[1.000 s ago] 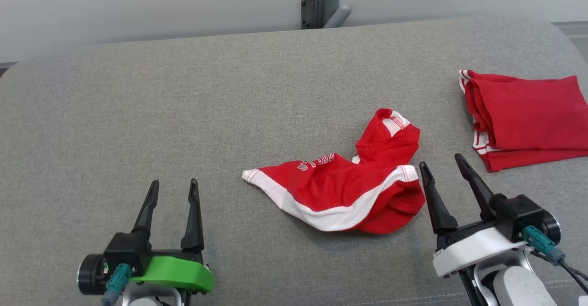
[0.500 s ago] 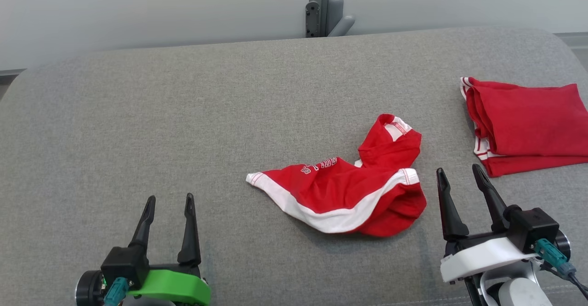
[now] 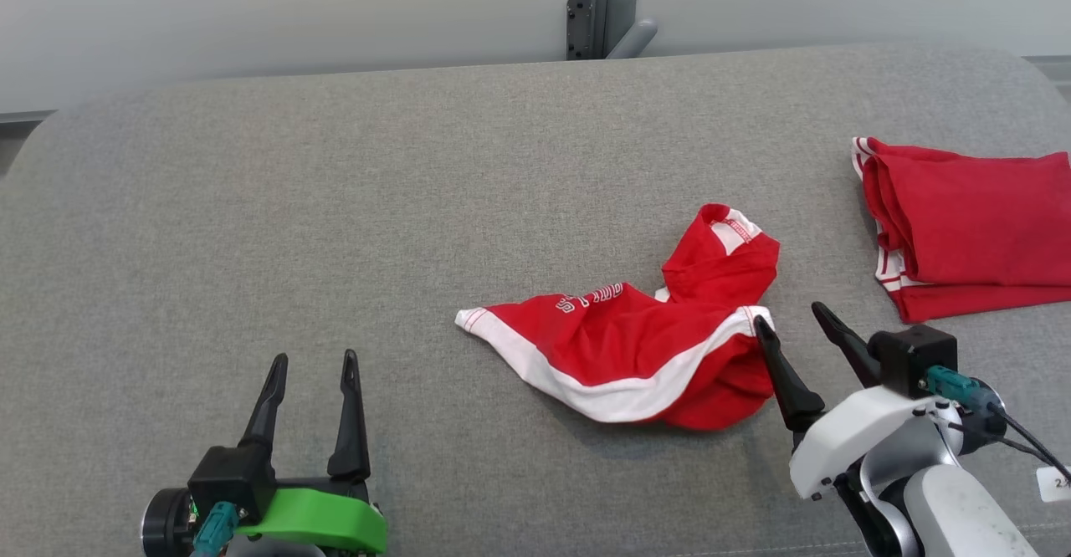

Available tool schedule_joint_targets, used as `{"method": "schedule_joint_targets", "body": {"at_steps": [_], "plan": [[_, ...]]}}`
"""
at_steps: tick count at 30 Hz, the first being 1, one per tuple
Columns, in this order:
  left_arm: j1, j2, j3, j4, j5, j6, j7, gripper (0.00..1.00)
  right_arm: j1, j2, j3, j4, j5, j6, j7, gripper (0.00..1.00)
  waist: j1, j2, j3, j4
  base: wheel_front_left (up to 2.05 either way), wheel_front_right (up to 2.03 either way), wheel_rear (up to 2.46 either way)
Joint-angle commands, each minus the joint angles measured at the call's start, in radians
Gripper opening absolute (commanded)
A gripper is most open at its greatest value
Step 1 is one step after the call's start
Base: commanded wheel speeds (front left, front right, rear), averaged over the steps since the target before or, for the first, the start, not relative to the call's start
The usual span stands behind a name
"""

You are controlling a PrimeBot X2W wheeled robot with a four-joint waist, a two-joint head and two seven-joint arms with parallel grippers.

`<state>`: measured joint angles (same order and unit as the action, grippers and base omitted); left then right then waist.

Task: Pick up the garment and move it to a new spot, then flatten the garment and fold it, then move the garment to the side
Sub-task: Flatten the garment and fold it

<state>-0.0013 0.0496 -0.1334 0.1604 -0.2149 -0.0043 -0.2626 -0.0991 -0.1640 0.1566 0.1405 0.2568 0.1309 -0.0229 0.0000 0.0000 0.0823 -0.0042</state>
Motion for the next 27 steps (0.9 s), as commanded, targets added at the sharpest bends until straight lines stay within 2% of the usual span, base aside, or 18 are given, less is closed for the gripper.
{"method": "schedule_joint_targets", "body": {"at_steps": [1, 9, 11, 12, 13, 16, 18, 19, 27], "plan": [[-0.016, 0.002, -0.001, -0.001, -0.006, 0.0, -0.003, 1.0, -0.024, -0.02, 0.017, 0.005, 0.027, -0.001, 0.025, 1.0, 0.0, 0.0, 0.006, 0.009, 0.0, 0.0, 0.0], [-0.027, 0.002, -0.008, 0.0, -0.01, 0.007, -0.003, 1.0, -0.077, -0.112, 0.114, 0.008, 0.162, -0.001, 0.167, 1.0, 0.0, 0.0, 0.024, 0.036, 0.0, 0.0, 0.0], [-0.03, 0.002, -0.009, 0.0, -0.011, 0.006, -0.003, 1.0, -0.081, -0.127, 0.128, 0.006, 0.187, -0.001, 0.192, 0.78, 0.0, 0.0, 0.027, 0.042, 0.0, 0.0, 0.0], [-0.03, 0.002, -0.01, 0.0, -0.012, 0.007, -0.003, 1.0, -0.082, -0.131, 0.134, 0.004, 0.201, -0.001, 0.201, 0.59, 0.0, 0.0, 0.028, 0.044, 0.0, 0.0, 0.0], [-0.029, 0.002, -0.01, 0.0, -0.013, 0.008, -0.003, 1.0, -0.083, -0.137, 0.139, 0.001, 0.211, -0.001, 0.212, 0.49, 0.0, 0.0, 0.029, 0.046, 0.0, 0.0, 0.0], [-0.027, 0.002, -0.011, -0.001, -0.013, 0.009, -0.003, 1.0, -0.08, -0.153, 0.148, -0.011, 0.234, -0.001, 0.228, 0.3, 0.0, 0.0, 0.03, 0.049, 0.0, 0.0, 0.0], [-0.023, 0.002, -0.009, -0.002, -0.014, 0.01, -0.003, 1.0, -0.076, -0.158, 0.152, -0.021, 0.245, -0.001, 0.23, 0.12, 0.0, 0.0, 0.029, 0.049, 0.0, 0.0, 0.0], [-0.021, 0.002, -0.009, -0.002, -0.014, 0.011, -0.003, 1.0, -0.075, -0.161, 0.152, -0.025, 0.247, -0.001, 0.23, 0.0, 0.0, 0.0, 0.029, 0.047, 0.0, 0.0, 0.0], [-0.029, 0.002, -0.038, 0.039, 0.004, -0.022, -0.003, 1.0, -0.023, -0.195, 0.138, -0.077, 0.25, -0.001, 0.187, 0.0, 0.0, 0.0, 0.021, 0.025, 0.0, 0.0, 0.0]]}}
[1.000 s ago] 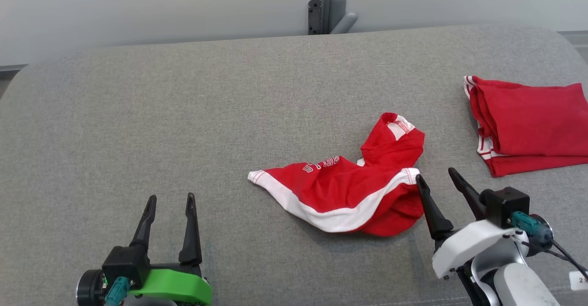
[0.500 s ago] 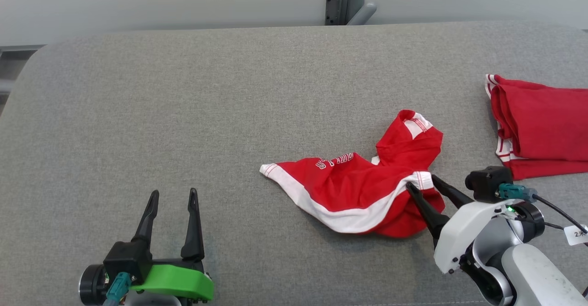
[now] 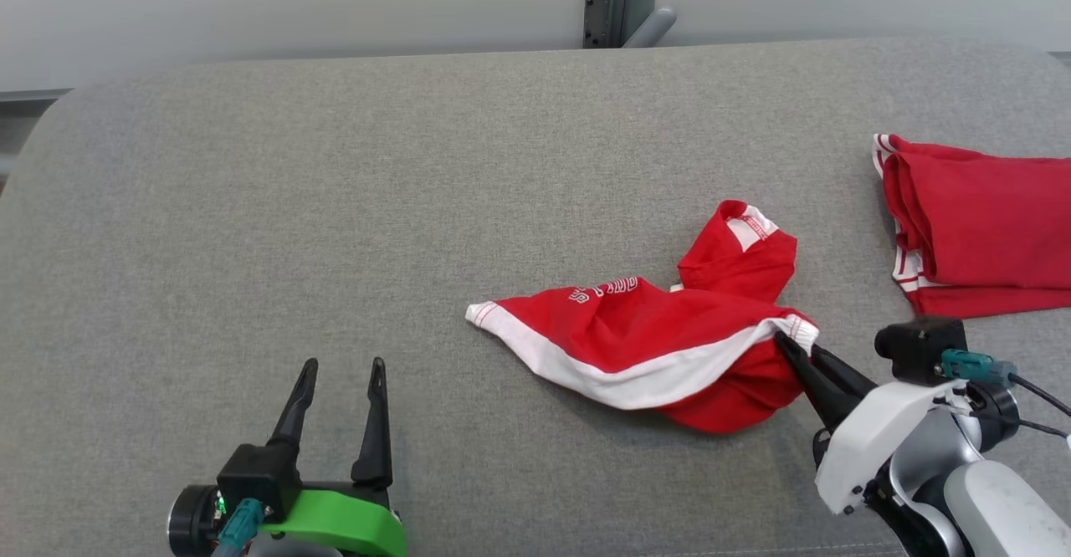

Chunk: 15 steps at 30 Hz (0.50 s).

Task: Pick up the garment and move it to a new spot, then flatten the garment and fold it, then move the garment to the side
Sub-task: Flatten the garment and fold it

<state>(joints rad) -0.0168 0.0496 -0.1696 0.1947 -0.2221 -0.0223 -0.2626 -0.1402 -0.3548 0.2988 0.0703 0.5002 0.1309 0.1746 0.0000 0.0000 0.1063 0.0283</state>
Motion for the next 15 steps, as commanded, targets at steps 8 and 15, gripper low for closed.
{"method": "schedule_joint_targets", "body": {"at_steps": [8, 15], "plan": [[-0.061, 0.003, -0.08, 0.124, -0.02, -0.069, 0.01, 1.0, 0.127, 0.0, -0.047, -0.008, 0.005, -0.001, -0.059, 0.0, 0.0, 0.0, -0.003, -0.062, 0.0, 0.0, 0.0], [-0.131, 0.027, -0.176, 0.24, -0.07, -0.104, 0.082, 1.0, 0.109, 0.013, -0.033, 0.028, 0.007, -0.001, -0.091, 0.0, 0.0, 0.0, 0.009, -0.098, 0.0, 0.0, 0.0]]}}
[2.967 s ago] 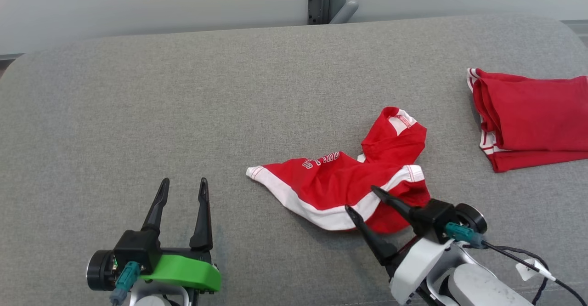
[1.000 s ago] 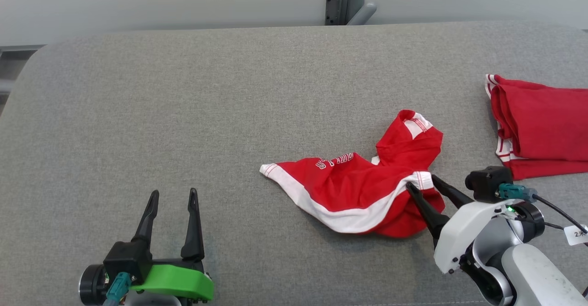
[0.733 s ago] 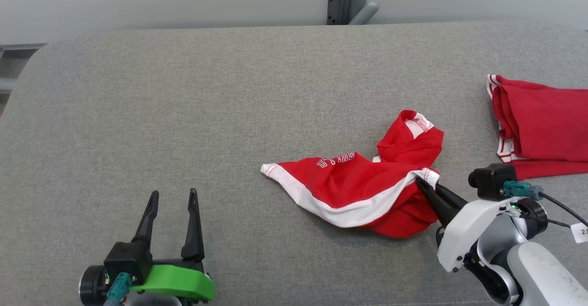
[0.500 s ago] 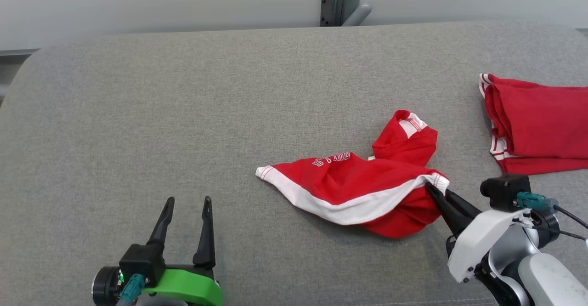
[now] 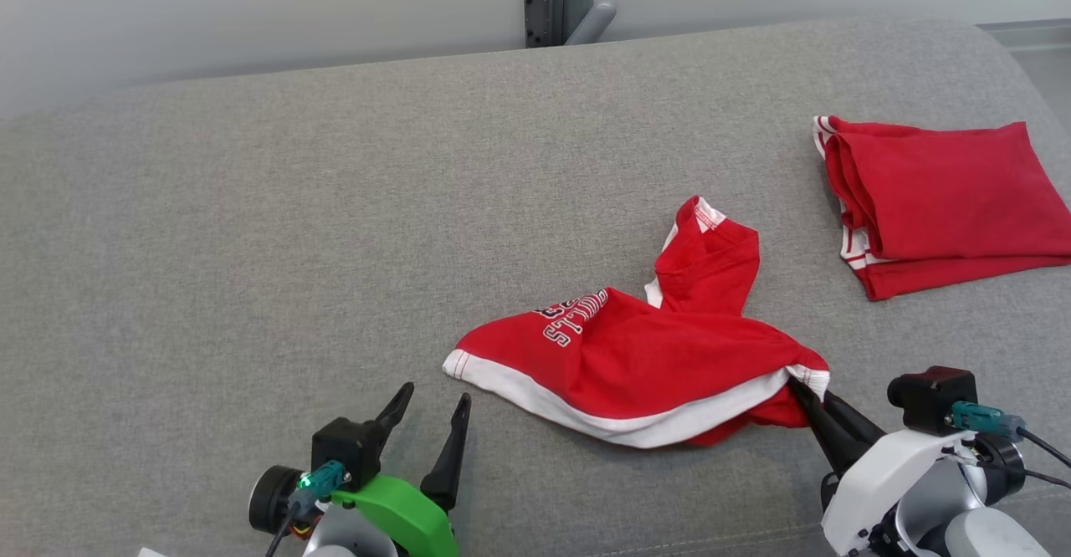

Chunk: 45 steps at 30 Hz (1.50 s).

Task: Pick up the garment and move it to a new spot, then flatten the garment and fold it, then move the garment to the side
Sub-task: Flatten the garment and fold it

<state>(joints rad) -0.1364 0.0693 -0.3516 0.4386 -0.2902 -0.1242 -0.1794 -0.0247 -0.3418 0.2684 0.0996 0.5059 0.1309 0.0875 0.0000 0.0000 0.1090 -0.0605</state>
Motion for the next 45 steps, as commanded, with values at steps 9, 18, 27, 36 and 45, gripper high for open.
{"method": "schedule_joint_targets", "body": {"at_steps": [9, 18, 27, 36, 45], "plan": [[-0.132, 0.028, -0.083, 0.149, -0.112, -0.007, 0.003, 1.0, -0.066, -0.006, 0.039, 0.057, 0.012, -0.001, -0.036, 0.0, 0.0, 0.0, 0.039, -0.041, 0.0, 0.0, 0.0], [-0.234, 0.038, -0.138, 0.291, -0.175, -0.007, -0.03, 1.0, -0.122, -0.008, 0.084, 0.099, 0.027, -0.001, -0.063, 0.0, 0.0, 0.0, 0.071, -0.06, 0.0, 0.0, 0.0], [-0.282, 0.032, -0.227, 0.37, -0.228, -0.007, -0.049, 0.13, -0.15, -0.008, 0.102, 0.131, 0.037, -0.001, -0.086, 0.0, 0.0, 0.0, 0.079, -0.069, 0.0, 0.0, 0.0], [-0.284, 0.065, -0.227, 0.312, -0.257, -0.007, -0.084, 0.0, -0.158, -0.005, 0.075, 0.136, 0.028, -0.001, -0.121, 0.0, 0.0, 0.0, 0.067, -0.056, 0.0, 0.0, 0.0], [-0.196, 0.092, -0.086, 0.048, -0.243, 0.01, -0.086, 0.0, -0.165, -0.015, 0.018, 0.044, 0.034, -0.001, -0.142, 0.0, 0.0, 0.0, 0.028, -0.029, 0.0, 0.0, 0.0]]}}
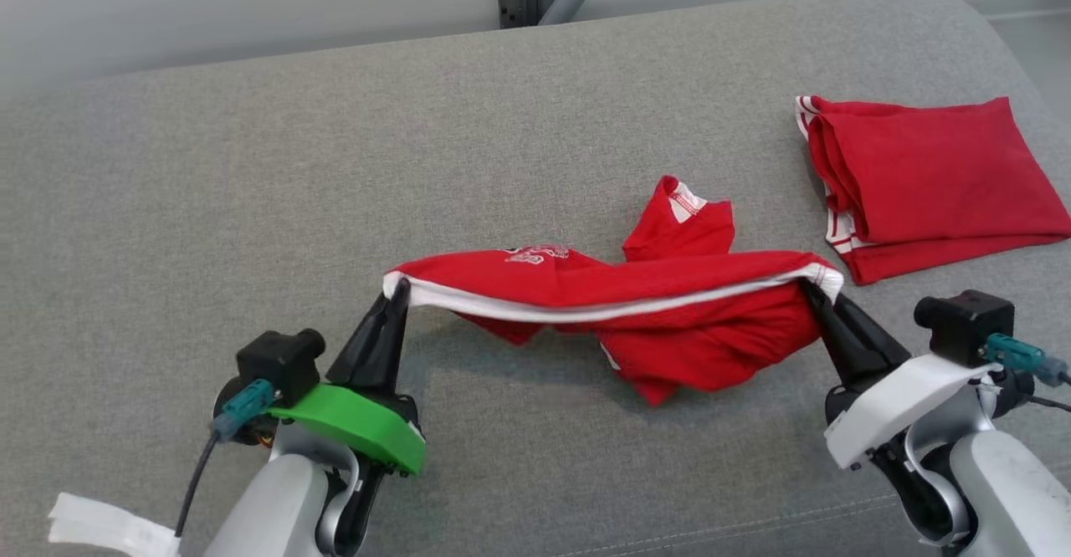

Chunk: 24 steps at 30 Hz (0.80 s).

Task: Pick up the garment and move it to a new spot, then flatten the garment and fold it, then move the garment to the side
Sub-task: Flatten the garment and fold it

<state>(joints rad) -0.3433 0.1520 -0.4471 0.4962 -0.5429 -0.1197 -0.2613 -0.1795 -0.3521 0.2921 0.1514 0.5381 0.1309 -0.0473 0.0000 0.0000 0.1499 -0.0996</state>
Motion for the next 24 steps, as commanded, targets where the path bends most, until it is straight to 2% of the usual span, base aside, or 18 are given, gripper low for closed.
{"method": "schedule_joint_targets", "body": {"at_steps": [1, 7, 15, 20, 24], "plan": [[0.024, 0.009, 0.028, -0.049, 0.01, 0.006, -0.005, 0.0, -0.01, -0.006, -0.016, -0.026, 0.003, -0.001, -0.006, 0.0, 0.0, 0.0, -0.019, 0.013, 0.0, 0.0, 0.0], [0.096, 0.013, 0.108, -0.26, 0.012, 0.009, -0.004, 0.0, -0.002, -0.02, -0.074, -0.16, -0.01, -0.001, 0.02, 0.0, 0.0, 0.0, -0.064, 0.029, 0.0, 0.0, 0.0], [0.142, 0.038, 0.15, -0.529, -0.005, 0.026, 0.01, 0.0, -0.007, -0.038, -0.131, -0.373, -0.025, -0.001, 0.096, 0.0, 0.0, 0.0, -0.107, 0.037, 0.0, 0.0, 0.0], [0.099, 0.072, 0.169, -0.68, -0.006, 0.043, 0.071, 0.0, -0.042, -0.05, -0.152, -0.475, -0.029, -0.001, 0.168, 0.0, 0.0, 0.0, -0.101, 0.039, 0.0, 0.0, 0.0], [0.013, 0.105, 0.188, -0.725, -0.007, 0.046, 0.133, 0.0, -0.134, -0.062, -0.117, -0.471, -0.017, 0.0, 0.223, 0.0, 0.0, 0.0, -0.069, 0.042, 0.0, 0.0, 0.0]]}}
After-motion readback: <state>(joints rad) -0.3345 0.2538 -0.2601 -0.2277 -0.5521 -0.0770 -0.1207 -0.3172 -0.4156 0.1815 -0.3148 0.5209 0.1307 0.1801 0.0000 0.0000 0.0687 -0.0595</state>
